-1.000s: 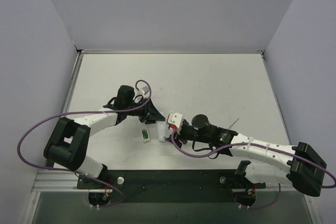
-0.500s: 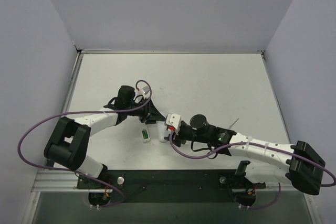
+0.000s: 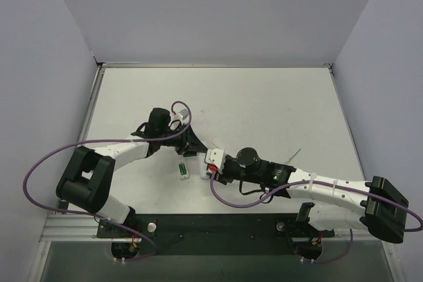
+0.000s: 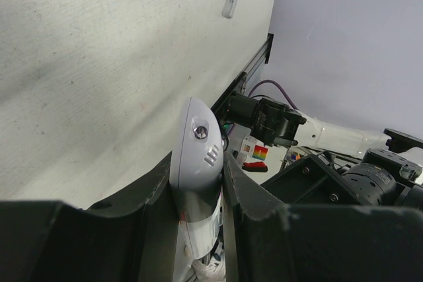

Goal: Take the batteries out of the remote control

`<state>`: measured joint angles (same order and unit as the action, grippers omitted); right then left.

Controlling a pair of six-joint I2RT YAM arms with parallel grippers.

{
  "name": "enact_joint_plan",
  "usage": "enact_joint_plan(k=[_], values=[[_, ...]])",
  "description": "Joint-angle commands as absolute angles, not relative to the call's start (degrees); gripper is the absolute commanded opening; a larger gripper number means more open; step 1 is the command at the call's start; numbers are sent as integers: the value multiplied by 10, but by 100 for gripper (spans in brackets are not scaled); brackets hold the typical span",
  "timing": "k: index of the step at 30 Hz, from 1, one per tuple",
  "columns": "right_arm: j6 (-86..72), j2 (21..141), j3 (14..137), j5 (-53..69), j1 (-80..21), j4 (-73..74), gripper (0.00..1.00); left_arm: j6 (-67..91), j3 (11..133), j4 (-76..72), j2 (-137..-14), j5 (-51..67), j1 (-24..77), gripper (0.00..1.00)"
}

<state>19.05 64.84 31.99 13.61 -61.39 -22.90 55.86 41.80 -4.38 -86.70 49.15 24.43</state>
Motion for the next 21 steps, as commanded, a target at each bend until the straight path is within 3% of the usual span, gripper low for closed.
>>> enact_joint_plan(k=[1,9,21], values=[[236,638,315,86,-634,-237,36,577,425,-64,-872,533,250,0],[270,663,318,-24,-656,-264,35,580,425,-67,-889,532,255,0],[271,650,276,-84,-657,-293,35,536,430,-32,-929,506,255,0]])
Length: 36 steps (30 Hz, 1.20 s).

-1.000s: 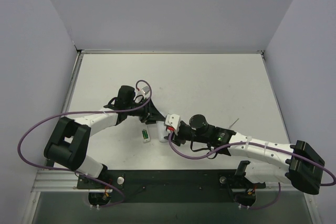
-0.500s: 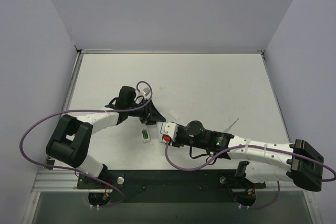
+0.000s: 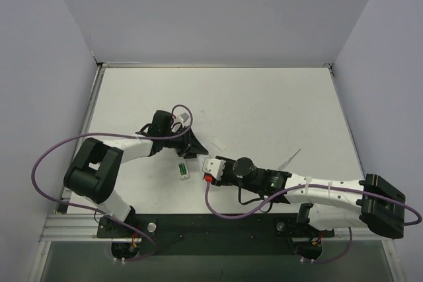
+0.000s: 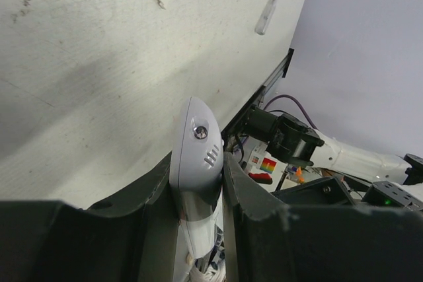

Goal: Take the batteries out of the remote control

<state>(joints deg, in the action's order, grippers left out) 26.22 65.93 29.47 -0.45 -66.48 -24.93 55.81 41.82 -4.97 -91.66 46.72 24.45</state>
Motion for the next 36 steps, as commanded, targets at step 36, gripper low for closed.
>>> enact_joint_plan(k=[36], values=[[-255,633,342,-374,-620,25,45,370,564,28,-1045,367,265,16]])
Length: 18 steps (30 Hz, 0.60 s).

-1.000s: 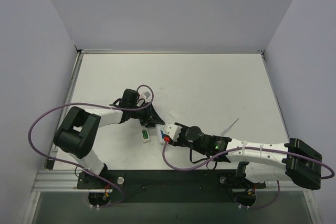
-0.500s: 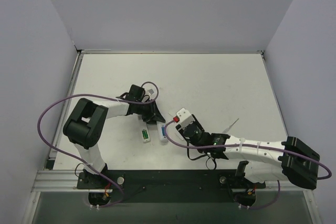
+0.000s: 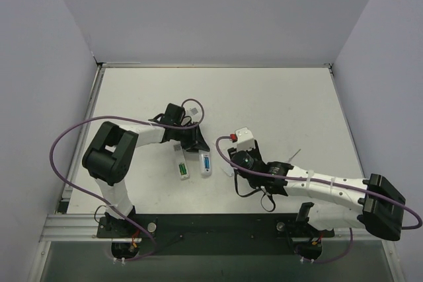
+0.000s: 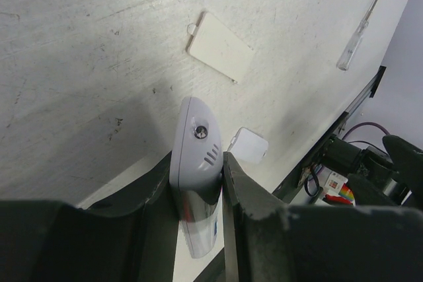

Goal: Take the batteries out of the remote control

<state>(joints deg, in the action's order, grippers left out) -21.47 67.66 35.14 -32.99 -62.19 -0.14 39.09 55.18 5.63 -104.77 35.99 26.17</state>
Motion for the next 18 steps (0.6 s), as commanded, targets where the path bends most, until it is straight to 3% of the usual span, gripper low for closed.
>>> enact_joint_plan(k=[1,9,18], values=[[-255,626,337,-374,-616,21,45,367,564,27,-1048,369,265,19],[-308,539,299,-390,-605,28,45,367,570,36,-1065,385,265,45],[-510,519,336,-468,-573,178,46,318,623,155,-1049,332,265,77]])
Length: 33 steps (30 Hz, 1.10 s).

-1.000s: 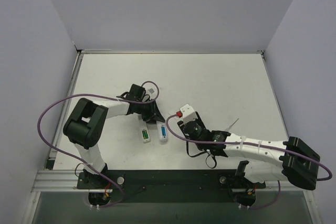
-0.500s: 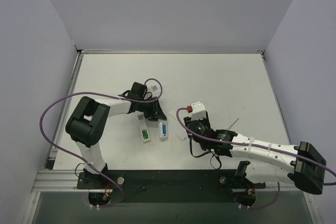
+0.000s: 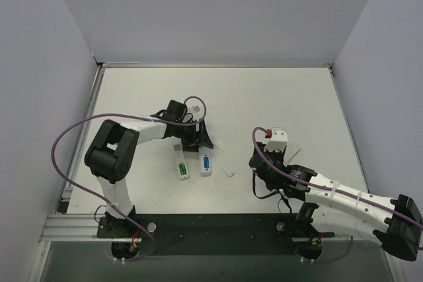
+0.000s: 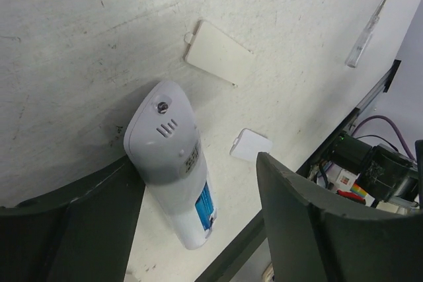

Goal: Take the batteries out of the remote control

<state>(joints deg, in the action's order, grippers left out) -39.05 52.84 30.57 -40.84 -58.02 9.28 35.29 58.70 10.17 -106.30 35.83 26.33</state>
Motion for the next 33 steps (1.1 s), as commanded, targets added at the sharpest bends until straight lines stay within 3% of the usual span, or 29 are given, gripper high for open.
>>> enact_joint_plan(k=[1,6,9,14,20,28,33], values=[[-531,517,343,-475,-571,208,48,310,632,165,-1046,322,265,79],[-601,505,349,-470,-549,257,56,292,664,237,-1022,262,265,90],[-615,485,329,-465,-529,256,54,276,681,276,-997,211,265,92],[-665,458,286,-368,-393,272,51,256,694,329,-949,128,263,94],[-620,519,289,-265,-244,272,50,236,663,345,-868,113,257,94],[-599,569,299,-218,-193,236,46,213,553,304,-765,134,219,93],[-600,606,284,-179,-177,183,46,212,554,297,-755,161,218,93]])
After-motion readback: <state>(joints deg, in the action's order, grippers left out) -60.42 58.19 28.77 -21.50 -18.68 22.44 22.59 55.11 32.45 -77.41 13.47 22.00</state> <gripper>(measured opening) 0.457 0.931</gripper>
